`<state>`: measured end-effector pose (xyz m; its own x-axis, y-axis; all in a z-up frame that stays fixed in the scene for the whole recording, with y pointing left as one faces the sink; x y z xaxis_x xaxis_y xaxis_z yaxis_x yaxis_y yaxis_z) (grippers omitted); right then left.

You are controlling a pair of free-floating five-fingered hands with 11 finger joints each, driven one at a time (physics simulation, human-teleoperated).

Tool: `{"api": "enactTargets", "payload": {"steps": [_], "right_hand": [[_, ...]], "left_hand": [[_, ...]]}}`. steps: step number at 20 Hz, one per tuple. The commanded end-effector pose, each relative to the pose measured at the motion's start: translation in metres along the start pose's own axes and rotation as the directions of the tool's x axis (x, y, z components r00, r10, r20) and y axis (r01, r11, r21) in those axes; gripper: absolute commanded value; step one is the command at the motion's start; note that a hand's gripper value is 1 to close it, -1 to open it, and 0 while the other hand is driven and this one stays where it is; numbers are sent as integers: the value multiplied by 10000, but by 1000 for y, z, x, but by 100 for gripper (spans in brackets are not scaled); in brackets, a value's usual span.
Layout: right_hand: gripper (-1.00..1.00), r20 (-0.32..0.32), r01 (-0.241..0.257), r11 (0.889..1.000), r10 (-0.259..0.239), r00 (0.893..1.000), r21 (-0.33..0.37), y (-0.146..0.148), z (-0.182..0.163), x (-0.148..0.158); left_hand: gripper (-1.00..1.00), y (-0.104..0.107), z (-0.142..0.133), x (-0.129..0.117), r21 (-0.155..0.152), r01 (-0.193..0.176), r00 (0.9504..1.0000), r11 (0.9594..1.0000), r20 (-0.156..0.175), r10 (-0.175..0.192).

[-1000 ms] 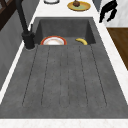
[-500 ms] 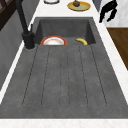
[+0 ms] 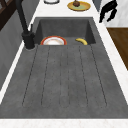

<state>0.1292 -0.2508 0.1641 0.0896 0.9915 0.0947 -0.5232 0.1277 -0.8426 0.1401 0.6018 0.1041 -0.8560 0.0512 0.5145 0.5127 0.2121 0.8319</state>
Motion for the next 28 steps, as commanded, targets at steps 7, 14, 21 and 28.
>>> {"api": "enactTargets", "payload": {"steps": [7, 14, 21, 28], "right_hand": [[0, 0, 0, 10000, 0, 10000, 0, 0, 0, 0], [0, 0, 0, 10000, 0, 10000, 0, 0, 0, 0], [0, 0, 0, 10000, 0, 10000, 0, 0, 0, 0], [0, 0, 0, 10000, 0, 10000, 0, 0, 0, 0]], "left_hand": [[100, -20, 4, 36, 246, 1370, 9897, 9903, 385, -1378], [100, 23, -37, 53, 431, 1547, 9869, 9870, 401, -1564], [100, 52, -73, 56, 335, 1378, 9898, 9899, 316, -1389], [100, 73, -119, 72, 163, 1606, 9868, 9869, 199, -1609]]}}
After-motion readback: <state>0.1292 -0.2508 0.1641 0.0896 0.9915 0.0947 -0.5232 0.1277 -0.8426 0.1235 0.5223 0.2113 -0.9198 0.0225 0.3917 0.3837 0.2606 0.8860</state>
